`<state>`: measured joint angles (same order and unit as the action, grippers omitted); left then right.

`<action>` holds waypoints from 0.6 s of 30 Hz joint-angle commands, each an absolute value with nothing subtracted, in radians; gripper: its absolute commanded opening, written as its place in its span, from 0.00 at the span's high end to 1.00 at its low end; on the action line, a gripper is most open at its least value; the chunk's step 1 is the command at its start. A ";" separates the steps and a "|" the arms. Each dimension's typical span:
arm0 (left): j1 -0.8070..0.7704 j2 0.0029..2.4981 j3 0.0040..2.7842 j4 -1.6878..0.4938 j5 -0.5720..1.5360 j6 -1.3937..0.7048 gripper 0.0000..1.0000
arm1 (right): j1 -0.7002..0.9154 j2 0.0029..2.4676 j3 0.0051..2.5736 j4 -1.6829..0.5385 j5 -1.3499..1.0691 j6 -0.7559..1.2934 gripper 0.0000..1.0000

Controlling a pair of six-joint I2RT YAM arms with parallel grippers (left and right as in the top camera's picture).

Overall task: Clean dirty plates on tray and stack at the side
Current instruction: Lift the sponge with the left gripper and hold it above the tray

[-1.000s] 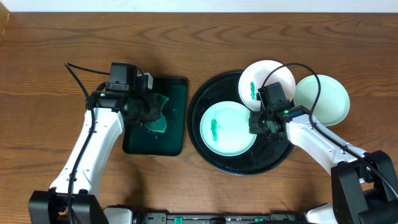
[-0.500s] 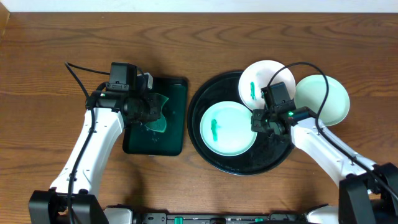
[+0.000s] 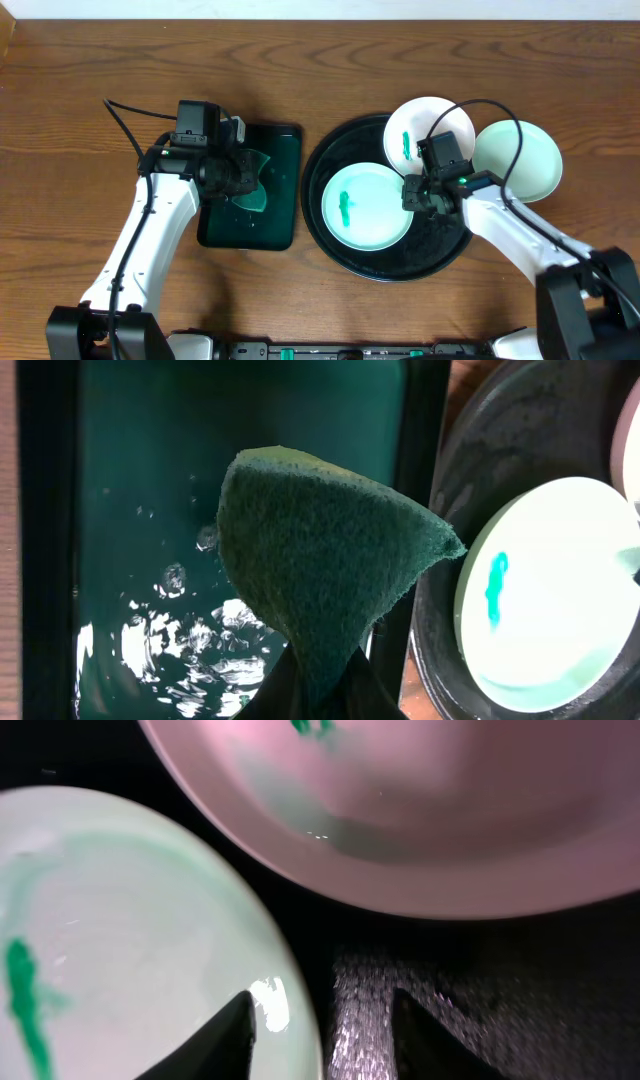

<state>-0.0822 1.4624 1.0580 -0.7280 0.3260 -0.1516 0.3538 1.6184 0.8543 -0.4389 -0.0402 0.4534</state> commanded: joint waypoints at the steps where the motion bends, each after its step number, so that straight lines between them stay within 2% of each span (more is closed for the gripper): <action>1: -0.086 1.465 1.051 -0.725 0.295 -0.131 0.92 | 0.362 1.660 0.847 -0.421 -0.044 0.440 0.75; 3: -0.086 1.465 1.051 -0.725 0.295 -0.131 0.92 | 0.361 1.663 0.847 -0.418 -0.061 0.440 0.96; 4: -0.086 1.465 1.051 -0.725 0.295 -0.131 0.92 | 0.362 1.663 0.847 -0.419 -0.065 0.440 0.99; 18: -0.086 1.465 1.051 -0.724 0.295 -0.131 0.92 | 0.357 1.597 0.851 -0.474 -0.088 0.452 0.99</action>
<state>-0.0822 1.4624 1.0580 -0.7265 0.3077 -0.1516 0.3576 1.6375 0.8528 -0.4664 -0.0948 0.4404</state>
